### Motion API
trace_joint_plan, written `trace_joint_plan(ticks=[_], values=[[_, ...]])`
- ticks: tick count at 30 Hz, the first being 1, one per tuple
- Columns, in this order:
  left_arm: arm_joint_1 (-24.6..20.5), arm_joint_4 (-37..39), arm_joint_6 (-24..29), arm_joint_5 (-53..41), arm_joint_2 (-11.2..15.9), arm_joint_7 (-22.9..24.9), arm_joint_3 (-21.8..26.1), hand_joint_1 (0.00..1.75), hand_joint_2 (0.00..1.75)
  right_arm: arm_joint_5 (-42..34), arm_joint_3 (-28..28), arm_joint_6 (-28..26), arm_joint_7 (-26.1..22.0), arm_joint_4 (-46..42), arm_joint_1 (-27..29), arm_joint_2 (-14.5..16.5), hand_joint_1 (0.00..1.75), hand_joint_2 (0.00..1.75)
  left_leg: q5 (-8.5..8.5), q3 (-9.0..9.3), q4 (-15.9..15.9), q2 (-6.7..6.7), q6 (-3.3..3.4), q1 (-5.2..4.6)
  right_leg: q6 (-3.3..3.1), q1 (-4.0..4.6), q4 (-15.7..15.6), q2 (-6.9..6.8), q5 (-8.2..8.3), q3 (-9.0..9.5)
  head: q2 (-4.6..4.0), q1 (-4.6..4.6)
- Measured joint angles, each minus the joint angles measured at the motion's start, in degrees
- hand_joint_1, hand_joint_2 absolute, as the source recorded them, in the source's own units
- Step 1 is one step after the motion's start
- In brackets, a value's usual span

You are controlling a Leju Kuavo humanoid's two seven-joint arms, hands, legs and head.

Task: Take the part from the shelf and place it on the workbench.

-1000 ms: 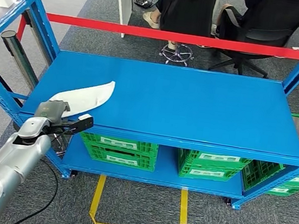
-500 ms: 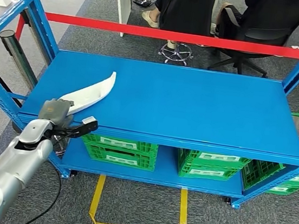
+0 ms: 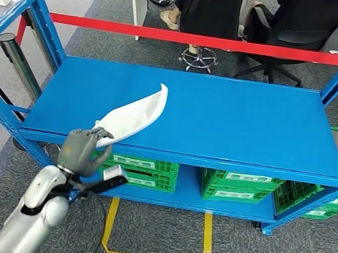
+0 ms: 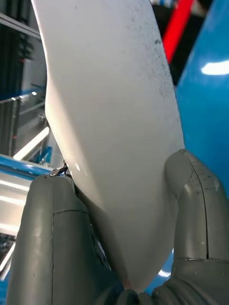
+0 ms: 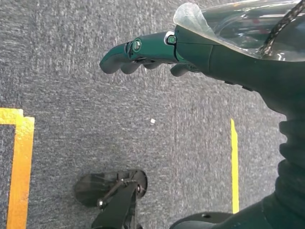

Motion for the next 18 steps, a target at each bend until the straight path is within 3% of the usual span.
trace_joint_plan(ticks=[2, 5, 6, 7, 8, 10, 12, 16, 18], values=[[2.39, -3.07, 0.86, -0.26, -0.58, -0.58, -1.11, 1.75, 1.75, -0.08, -0.47, 0.00, -0.01, 0.01, 0.05, 0.07, 0.00, 1.75, 0.80, 0.67, -1.37, 0.23, 0.54, 0.35, 0.34, 0.13, 1.24, -0.07, -1.31, -0.57, 0.00, 0.12], [5.05, -5.77, 2.90, 0.03, -1.22, -2.51, -2.16, 1.75, 1.75, -0.45, -0.96, 0.12, -0.33, 0.02, 0.05, 0.06, 0.00, 1.75, 1.31, 0.83, -1.94, 0.42, 0.86, 0.56, 0.80, 0.12, 10.36, -0.14, -6.50, -4.73, 0.00, 0.30], [6.44, -6.68, 4.23, 0.12, -1.51, -3.67, -2.55, 1.75, 1.75, -0.67, -1.21, 0.33, -0.67, 0.02, 0.12, 0.06, 0.00, 1.75, 1.29, 0.78, -1.88, 0.46, 0.84, 0.58, 1.03, 0.04, 13.10, -0.17, -7.38, -5.98, 0.00, 0.30], [8.06, -7.63, 5.85, 0.03, -1.92, -4.98, -3.10, 1.75, 1.75, -0.93, -1.52, 0.68, -1.10, 0.03, 0.23, 0.04, 0.00, 1.75, 1.23, 0.75, -1.81, 0.50, 0.76, 0.64, 1.26, -0.07, 14.05, -0.20, -7.08, -6.36, 0.00, 0.28], [9.72, -8.55, 7.50, -0.19, -2.35, -6.26, -3.81, 1.75, 1.75, -1.18, -1.84, 1.12, -1.57, 0.03, 0.33, -0.01, 0.00, 1.75, 1.13, 0.72, -1.66, 0.50, 0.62, 0.77, 1.50, -0.20, 12.81, -0.24, -5.65, -5.68, 0.00, 0.28], [12.40, -10.03, 10.01, -0.75, -3.16, -8.00, -5.33, 1.75, 1.75, -1.50, -2.32, 1.89, -2.27, 0.03, 0.36, -0.13, 0.00, 1.75, 0.77, 0.57, -1.06, 0.40, 0.04, 1.08, 2.01, -0.51, 6.00, -0.26, -2.08, -1.97, 0.00, 0.33], [14.04, -11.12, 11.36, -0.96, -3.67, -8.79, -6.38, 1.75, 1.75, -1.83, -2.66, 2.54, -2.61, 0.04, 0.21, -0.15, 0.00, 1.75, 0.42, 0.18, -0.12, 0.23, -0.74, 1.08, 1.83, -0.49, 1.25, 0.07, -0.67, 0.86, 0.00, 0.44], [16.87, -12.16, 15.13, 0.19, -4.62, -11.17, -8.25, 1.75, 1.75, -3.40, -4.03, 4.51, -3.10, 0.07, 0.34, -0.31, 0.00, 1.75, 0.02, -0.43, 1.03, 0.05, -2.01, 1.12, -0.08, -0.26, 0.99, 0.14, -0.56, 0.66, 0.00, 0.37], [18.17, -12.15, 17.44, 1.46, -5.19, -12.45, -9.66, 1.75, 1.75, -3.97, -4.82, 5.28, -3.31, 0.07, 0.38, -0.42, 0.00, 1.75, -3.30, -1.74, 4.49, 0.22, -2.44, 1.23, -1.12, -0.28, 0.88, -0.12, 0.08, -0.05, 0.00, 0.21]])
